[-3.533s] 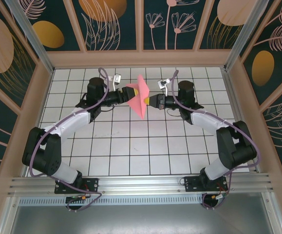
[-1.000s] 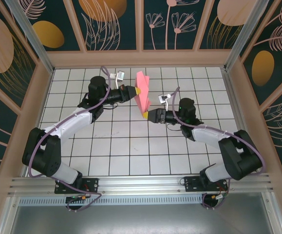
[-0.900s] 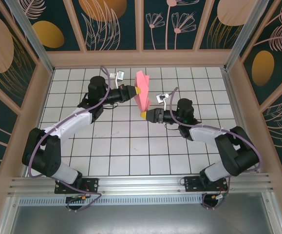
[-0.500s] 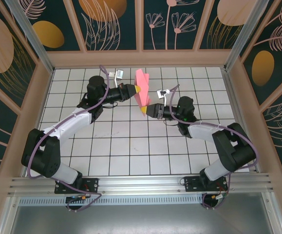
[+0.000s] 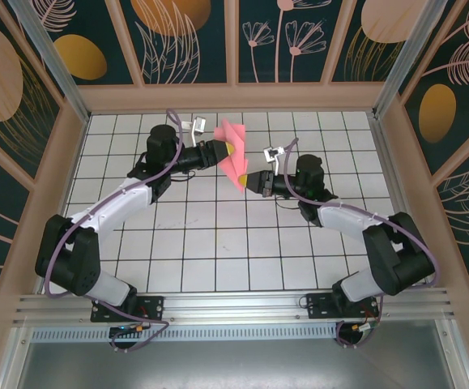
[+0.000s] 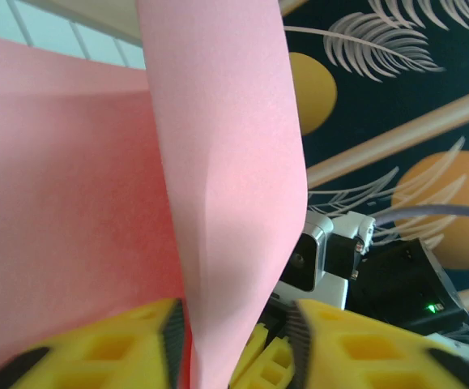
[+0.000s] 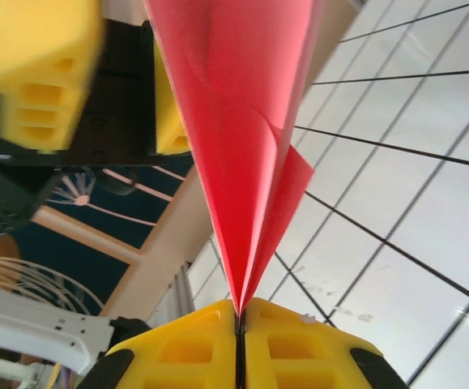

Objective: Fold a paper plane with a square sheet of paper (fold left side to right side)
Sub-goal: Turn over the paper at the center of the table.

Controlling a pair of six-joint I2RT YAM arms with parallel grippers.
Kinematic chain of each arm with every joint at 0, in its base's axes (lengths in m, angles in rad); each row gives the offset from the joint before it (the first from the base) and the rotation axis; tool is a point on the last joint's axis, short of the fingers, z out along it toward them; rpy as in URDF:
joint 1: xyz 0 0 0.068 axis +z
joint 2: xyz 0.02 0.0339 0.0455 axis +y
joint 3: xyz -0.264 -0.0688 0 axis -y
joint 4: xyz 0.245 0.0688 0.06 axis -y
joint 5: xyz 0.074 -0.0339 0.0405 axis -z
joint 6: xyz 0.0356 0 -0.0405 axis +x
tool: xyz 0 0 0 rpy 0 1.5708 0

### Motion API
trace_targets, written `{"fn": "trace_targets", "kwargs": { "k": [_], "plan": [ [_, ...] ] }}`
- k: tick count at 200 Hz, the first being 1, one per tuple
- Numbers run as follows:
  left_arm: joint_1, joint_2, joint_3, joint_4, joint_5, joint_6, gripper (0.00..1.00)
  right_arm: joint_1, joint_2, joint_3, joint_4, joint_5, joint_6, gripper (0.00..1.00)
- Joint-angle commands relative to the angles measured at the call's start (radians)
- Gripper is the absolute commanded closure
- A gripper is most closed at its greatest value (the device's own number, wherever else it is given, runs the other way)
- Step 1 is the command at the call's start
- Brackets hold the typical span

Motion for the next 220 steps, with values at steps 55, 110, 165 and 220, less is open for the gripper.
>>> {"fn": "trace_targets", "kwargs": {
  "k": [55, 110, 165, 220],
  "plan": [
    [0.041, -0.263, 0.036, -0.455, -0.519, 0.336, 0.24, 0.143, -0.032, 0.376, -1.015, 0.809, -0.490, 0.90],
    [0.043, -0.452, -0.075, -0.456, -0.809, 0.346, 0.19, 0.364, 0.255, 0.692, -1.533, 1.504, -0.440, 0.89],
    [0.043, -0.487, -0.108, -0.480, -0.843, 0.346, 0.18, 0.474, 0.588, 0.858, -1.770, 1.678, -0.458, 0.88],
    [0.043, -0.487, -0.126, -0.481, -0.833, 0.346, 0.18, 0.534, 0.731, 0.905, -1.758, 1.590, -0.489, 0.75]
  ]
}}
